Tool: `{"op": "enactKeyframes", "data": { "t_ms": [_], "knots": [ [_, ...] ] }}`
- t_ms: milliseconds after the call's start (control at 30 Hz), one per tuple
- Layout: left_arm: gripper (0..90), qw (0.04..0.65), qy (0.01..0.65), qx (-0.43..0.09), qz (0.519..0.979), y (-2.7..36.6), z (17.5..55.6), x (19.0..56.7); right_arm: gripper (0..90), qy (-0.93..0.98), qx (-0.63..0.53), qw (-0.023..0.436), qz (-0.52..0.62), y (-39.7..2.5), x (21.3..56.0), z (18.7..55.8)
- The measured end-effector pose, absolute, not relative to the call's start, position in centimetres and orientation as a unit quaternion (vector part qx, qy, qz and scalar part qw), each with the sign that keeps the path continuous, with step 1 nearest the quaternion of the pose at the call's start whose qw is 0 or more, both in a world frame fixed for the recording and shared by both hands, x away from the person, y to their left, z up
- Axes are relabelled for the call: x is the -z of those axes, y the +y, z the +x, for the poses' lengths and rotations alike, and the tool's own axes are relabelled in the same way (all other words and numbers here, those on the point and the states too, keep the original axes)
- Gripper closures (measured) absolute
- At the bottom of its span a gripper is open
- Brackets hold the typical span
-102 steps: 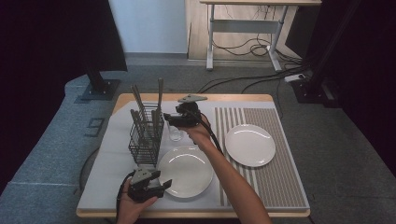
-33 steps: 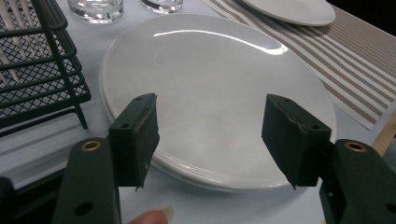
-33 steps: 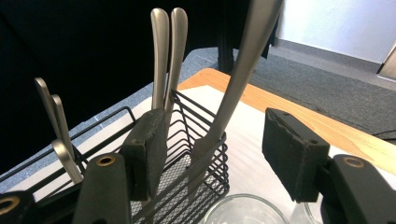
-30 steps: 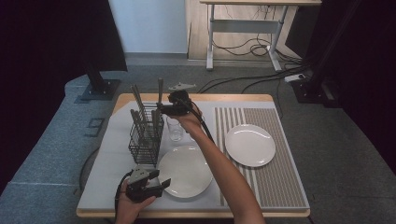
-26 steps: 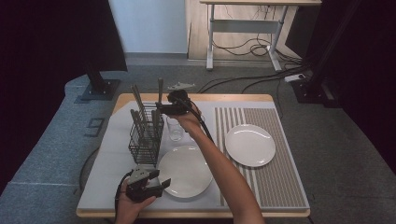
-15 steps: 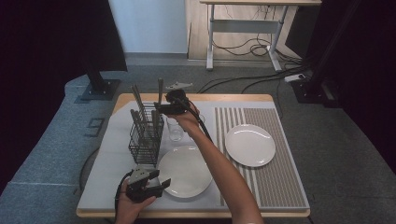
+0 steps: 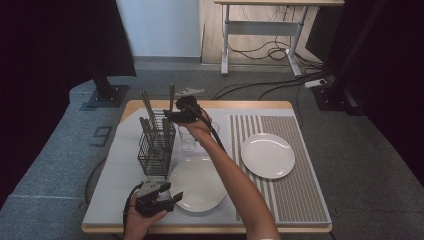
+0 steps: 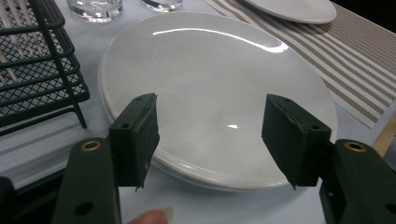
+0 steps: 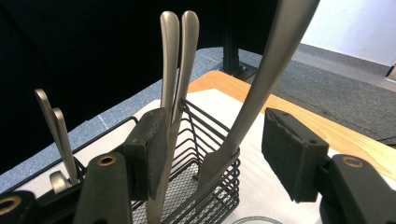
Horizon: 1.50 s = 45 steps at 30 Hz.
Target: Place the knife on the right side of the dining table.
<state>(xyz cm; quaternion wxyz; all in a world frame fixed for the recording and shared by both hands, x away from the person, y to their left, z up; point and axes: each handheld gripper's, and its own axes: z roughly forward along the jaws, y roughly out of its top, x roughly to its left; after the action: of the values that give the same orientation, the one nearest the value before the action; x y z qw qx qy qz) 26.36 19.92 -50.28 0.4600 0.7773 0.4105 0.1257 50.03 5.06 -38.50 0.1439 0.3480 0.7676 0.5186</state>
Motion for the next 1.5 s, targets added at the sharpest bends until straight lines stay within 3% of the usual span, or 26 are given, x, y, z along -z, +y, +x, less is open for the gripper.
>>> {"op": "enactKeyframes", "data": {
  "t_ms": [1500],
  "knots": [
    [36.0, 0.452, 0.412, -0.119, 0.782, 19.7, 26.5, 50.5, 41.1, 0.765, -0.524, 0.142, 0.347, 6.6, 38.4, 50.6]
  ]
}}
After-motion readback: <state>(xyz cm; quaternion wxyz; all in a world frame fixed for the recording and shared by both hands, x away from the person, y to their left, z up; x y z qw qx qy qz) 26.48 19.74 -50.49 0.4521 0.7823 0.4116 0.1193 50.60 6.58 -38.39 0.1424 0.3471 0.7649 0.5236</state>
